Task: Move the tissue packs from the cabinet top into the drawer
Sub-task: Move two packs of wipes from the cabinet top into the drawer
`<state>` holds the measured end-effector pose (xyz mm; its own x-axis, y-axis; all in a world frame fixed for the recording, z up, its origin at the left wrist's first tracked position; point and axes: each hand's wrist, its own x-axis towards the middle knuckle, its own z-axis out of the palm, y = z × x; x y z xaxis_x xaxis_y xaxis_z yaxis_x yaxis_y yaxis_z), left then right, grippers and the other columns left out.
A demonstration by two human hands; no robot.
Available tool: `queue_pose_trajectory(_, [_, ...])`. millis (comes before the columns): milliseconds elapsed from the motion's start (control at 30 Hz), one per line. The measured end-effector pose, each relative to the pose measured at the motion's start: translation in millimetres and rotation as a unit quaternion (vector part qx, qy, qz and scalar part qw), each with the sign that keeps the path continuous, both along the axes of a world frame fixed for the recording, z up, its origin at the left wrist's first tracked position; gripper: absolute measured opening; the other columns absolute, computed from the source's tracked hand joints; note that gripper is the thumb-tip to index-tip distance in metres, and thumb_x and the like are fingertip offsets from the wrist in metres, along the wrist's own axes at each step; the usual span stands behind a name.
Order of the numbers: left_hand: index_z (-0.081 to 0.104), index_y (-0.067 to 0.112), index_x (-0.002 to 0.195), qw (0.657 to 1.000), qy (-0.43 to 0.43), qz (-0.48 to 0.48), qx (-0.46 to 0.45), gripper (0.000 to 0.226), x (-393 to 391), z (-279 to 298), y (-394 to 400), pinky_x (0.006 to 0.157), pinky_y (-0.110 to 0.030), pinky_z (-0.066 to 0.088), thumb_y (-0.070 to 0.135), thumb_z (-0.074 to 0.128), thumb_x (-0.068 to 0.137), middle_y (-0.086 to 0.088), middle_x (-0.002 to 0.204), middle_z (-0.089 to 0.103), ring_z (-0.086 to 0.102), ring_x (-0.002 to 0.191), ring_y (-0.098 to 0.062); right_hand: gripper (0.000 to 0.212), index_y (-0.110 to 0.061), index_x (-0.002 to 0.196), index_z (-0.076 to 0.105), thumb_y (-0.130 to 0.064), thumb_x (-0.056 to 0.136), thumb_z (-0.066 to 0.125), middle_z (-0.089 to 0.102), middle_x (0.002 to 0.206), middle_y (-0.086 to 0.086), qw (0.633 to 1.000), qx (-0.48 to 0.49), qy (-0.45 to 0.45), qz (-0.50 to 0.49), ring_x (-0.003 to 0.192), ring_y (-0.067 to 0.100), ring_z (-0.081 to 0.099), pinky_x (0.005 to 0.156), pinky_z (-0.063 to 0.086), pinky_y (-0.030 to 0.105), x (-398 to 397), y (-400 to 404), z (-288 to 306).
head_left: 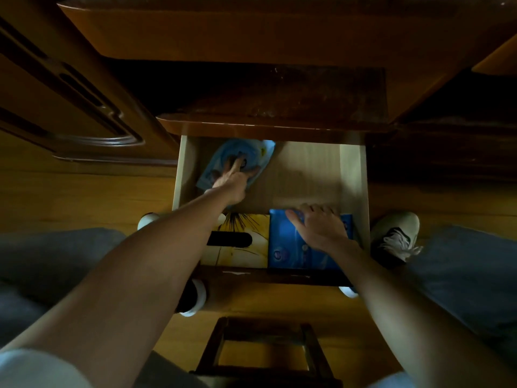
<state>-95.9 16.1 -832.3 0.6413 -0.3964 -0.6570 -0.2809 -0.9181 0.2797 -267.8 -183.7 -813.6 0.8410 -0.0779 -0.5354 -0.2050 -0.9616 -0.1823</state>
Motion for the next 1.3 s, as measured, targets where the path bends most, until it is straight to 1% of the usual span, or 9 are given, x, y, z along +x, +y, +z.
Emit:
queue_pose_trajectory(167, [0.046, 0.047, 0.144, 0.986, 0.005, -0.164, -0.023, 0.087, -2, 4, 32, 0.123, -0.06, 0.007, -0.016, 0.051, 0.084, 0.016, 0.167, -0.008, -0.014, 0.154, -0.022, 0.039, -0.034, 0.139, 0.05, -0.049, 0.107, 0.031, 0.064, 0.128, 0.014, 1.0, 0.004, -0.011, 0.024, 0.114, 0.038, 0.059, 0.095, 0.044, 0.051, 2, -2, -2])
queue_pose_trajectory(333, [0.066, 0.029, 0.13, 0.964, -0.014, -0.264, 0.031, 0.04, -6, 19, 41, 0.12, -0.054, 0.024, 0.009, 0.057, 0.097, 0.011, 0.167, 0.012, 0.007, 0.154, -0.021, 0.04, -0.028, 0.134, 0.053, -0.049, 0.109, 0.03, 0.069, 0.119, 0.011, 1.0, 0.018, -0.013, 0.015, 0.106, 0.033, 0.064, 0.094, 0.046, 0.048, -1, -1, 1])
queue_pose_trajectory(500, [0.055, 0.024, 0.138, 0.983, -0.083, -0.162, 0.015, 0.048, -10, 35, 26, 0.1, -0.044, 0.045, 0.006, 0.058, 0.093, -0.003, 0.148, 0.048, 0.043, 0.134, -0.027, 0.059, -0.02, 0.135, 0.057, -0.058, 0.106, 0.024, 0.064, 0.135, 0.01, 0.998, 0.039, 0.004, -0.054, 0.124, 0.032, 0.056, 0.108, 0.035, 0.047, 0, 1, 10])
queue_pose_trajectory(733, [0.001, 0.032, 0.16, 0.989, -0.058, -0.091, 0.099, 0.11, -5, 24, 46, 0.118, -0.06, 0.026, 0.014, 0.077, 0.082, -0.008, 0.167, -0.003, 0.008, 0.15, -0.04, 0.047, -0.027, 0.136, 0.055, -0.055, 0.106, 0.032, 0.07, 0.118, 0.001, 0.981, 0.129, -0.002, -0.146, 0.097, 0.024, 0.068, 0.086, 0.053, 0.045, 16, 6, 12])
queue_pose_trajectory(900, [0.005, 0.033, 0.16, 0.976, -0.111, -0.161, 0.099, 0.109, 2, 15, 51, 0.121, -0.059, 0.016, 0.005, 0.074, 0.08, -0.005, 0.167, 0.001, 0.01, 0.15, -0.037, 0.061, -0.032, 0.157, 0.023, -0.053, 0.104, 0.044, 0.067, 0.091, -0.005, 0.96, 0.2, -0.011, -0.195, 0.057, 0.01, 0.062, 0.044, 0.044, 0.027, 47, 16, -3])
queue_pose_trajectory(967, [0.008, 0.029, 0.16, 0.961, -0.133, -0.211, 0.12, 0.108, 10, 19, 52, 0.122, -0.057, 0.014, 0.007, 0.075, 0.08, -0.006, 0.167, 0.005, 0.01, 0.151, -0.035, 0.065, -0.034, 0.16, 0.017, -0.049, 0.104, 0.047, 0.068, 0.099, -0.004, 0.951, 0.227, -0.016, -0.209, 0.058, 0.01, 0.063, 0.044, 0.044, 0.026, 58, 20, -8])
queue_pose_trajectory(1133, [0.027, 0.022, 0.155, 0.95, -0.148, -0.231, 0.148, 0.08, 15, 28, 49, 0.119, -0.053, 0.023, 0.008, 0.067, 0.088, -0.01, 0.158, 0.031, 0.033, 0.142, -0.035, 0.037, -0.019, 0.139, 0.061, -0.025, 0.103, 0.05, 0.067, 0.13, 0.01, 0.958, 0.241, 0.012, -0.154, 0.092, 0.021, 0.067, 0.077, 0.054, 0.038, 72, 30, -17])
queue_pose_trajectory(1233, [0.048, 0.018, 0.142, 0.927, -0.177, -0.254, 0.212, 0.049, 15, 36, 41, 0.115, -0.051, 0.026, 0.022, 0.06, 0.095, -0.009, 0.145, 0.048, 0.041, 0.135, -0.031, 0.036, -0.013, 0.128, 0.07, -0.016, 0.106, 0.041, 0.066, 0.134, 0.01, 0.966, 0.238, 0.065, -0.073, 0.082, 0.01, 0.064, 0.067, 0.045, 0.025, 71, 39, -18])
queue_pose_trajectory(1300, [0.056, 0.016, 0.136, 0.925, -0.173, -0.244, 0.234, 0.039, 15, 38, 42, 0.114, -0.049, 0.029, 0.022, 0.055, 0.097, -0.008, 0.14, 0.052, 0.043, 0.132, -0.029, 0.039, -0.008, 0.127, 0.069, -0.018, 0.107, 0.037, 0.066, 0.133, 0.009, 0.971, 0.217, 0.089, -0.046, 0.082, 0.012, 0.063, 0.068, 0.047, 0.029, 74, 44, -15])
